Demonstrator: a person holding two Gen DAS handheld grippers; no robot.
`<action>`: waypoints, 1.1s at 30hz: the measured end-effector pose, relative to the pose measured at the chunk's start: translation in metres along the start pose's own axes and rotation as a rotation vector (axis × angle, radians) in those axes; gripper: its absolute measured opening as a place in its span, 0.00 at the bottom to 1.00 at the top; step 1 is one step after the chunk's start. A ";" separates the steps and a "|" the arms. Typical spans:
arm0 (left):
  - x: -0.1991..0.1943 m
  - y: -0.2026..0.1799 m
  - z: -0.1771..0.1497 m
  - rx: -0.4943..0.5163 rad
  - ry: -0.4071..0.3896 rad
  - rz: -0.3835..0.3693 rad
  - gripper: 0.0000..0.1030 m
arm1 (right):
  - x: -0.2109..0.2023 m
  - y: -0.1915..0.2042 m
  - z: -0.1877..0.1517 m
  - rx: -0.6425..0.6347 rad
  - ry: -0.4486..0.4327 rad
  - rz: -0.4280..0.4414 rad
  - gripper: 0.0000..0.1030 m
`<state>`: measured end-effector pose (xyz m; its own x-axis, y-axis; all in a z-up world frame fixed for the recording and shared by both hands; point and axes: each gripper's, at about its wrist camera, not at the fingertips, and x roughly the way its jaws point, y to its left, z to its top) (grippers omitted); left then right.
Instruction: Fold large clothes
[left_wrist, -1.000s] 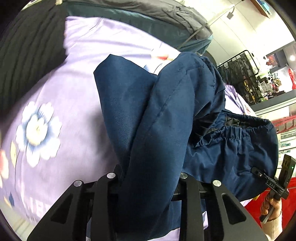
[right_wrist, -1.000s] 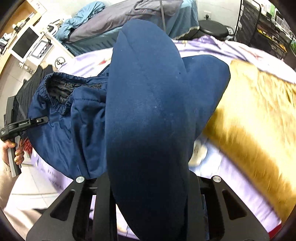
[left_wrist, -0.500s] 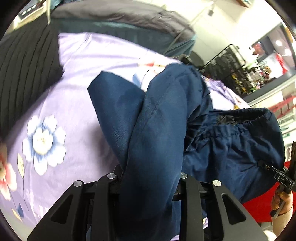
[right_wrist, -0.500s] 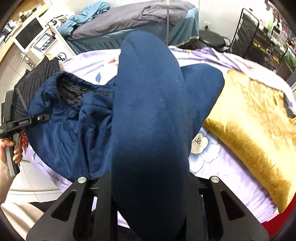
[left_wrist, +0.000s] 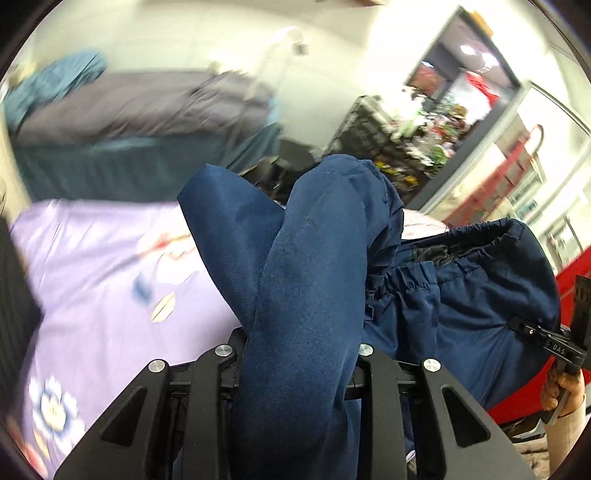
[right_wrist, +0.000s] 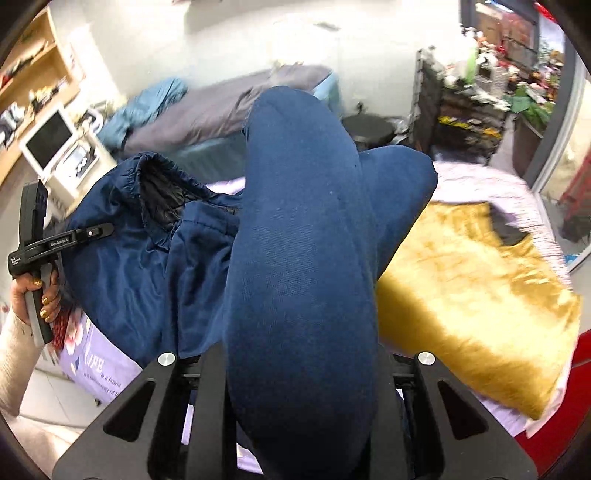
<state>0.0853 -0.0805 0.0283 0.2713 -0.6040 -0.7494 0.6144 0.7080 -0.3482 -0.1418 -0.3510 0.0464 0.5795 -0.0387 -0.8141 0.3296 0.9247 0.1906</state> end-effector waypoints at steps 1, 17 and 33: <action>0.007 -0.017 0.008 0.015 -0.003 -0.013 0.26 | -0.012 -0.020 0.002 0.012 -0.018 -0.008 0.21; 0.275 -0.270 0.046 0.239 0.169 -0.073 0.26 | -0.086 -0.347 -0.071 0.483 -0.117 -0.259 0.22; 0.315 -0.184 0.072 0.081 0.199 0.099 0.86 | -0.029 -0.437 -0.136 0.914 -0.177 -0.213 0.59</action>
<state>0.1111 -0.4270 -0.1031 0.1872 -0.4435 -0.8765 0.6516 0.7238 -0.2271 -0.4041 -0.7030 -0.0874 0.5196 -0.2987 -0.8005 0.8527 0.2409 0.4635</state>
